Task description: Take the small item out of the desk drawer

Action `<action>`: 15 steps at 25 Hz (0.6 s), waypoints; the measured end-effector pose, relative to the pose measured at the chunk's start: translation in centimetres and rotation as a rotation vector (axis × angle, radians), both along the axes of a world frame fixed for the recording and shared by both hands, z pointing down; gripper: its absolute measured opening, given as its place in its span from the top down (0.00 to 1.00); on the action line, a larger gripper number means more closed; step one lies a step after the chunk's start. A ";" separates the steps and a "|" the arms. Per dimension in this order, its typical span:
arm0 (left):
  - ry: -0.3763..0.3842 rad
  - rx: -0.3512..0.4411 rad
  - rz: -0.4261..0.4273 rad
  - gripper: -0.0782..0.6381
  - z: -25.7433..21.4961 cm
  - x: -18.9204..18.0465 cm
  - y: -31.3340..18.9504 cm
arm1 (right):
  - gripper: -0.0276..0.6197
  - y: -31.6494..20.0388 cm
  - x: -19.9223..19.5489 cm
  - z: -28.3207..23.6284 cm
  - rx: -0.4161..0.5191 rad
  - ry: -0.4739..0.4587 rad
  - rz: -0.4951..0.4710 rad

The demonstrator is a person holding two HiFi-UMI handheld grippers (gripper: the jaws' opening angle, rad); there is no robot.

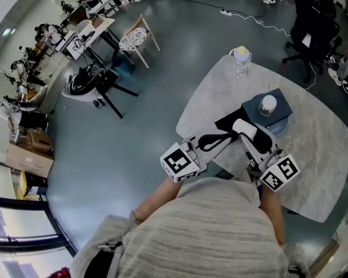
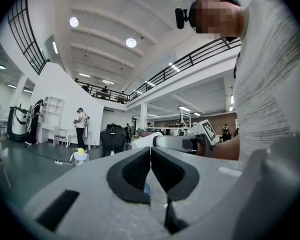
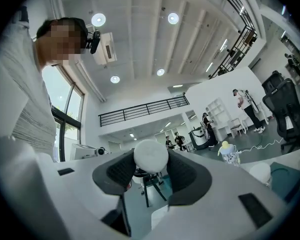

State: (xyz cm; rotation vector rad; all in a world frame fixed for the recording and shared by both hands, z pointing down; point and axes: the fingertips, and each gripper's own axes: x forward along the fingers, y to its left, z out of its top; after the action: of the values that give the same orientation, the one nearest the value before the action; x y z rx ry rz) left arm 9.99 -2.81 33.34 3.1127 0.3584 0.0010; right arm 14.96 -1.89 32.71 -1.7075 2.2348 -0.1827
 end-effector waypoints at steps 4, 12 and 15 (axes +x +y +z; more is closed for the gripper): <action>0.004 -0.001 -0.003 0.87 0.0 0.0 0.6 | 0.66 1.0 0.3 0.0 0.007 0.010 0.009; 0.012 -0.037 -0.014 0.87 0.1 0.0 0.7 | 0.66 1.2 -0.4 -0.1 0.004 0.053 -0.010; 0.010 -0.041 -0.014 0.87 0.2 0.1 0.7 | 0.66 1.3 -0.3 0.0 -0.002 0.053 -0.012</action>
State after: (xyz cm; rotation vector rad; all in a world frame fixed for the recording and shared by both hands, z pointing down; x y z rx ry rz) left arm 10.10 -2.14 33.56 3.0757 0.3328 -0.0211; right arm 14.65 -0.60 32.67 -1.7196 2.2833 -0.1443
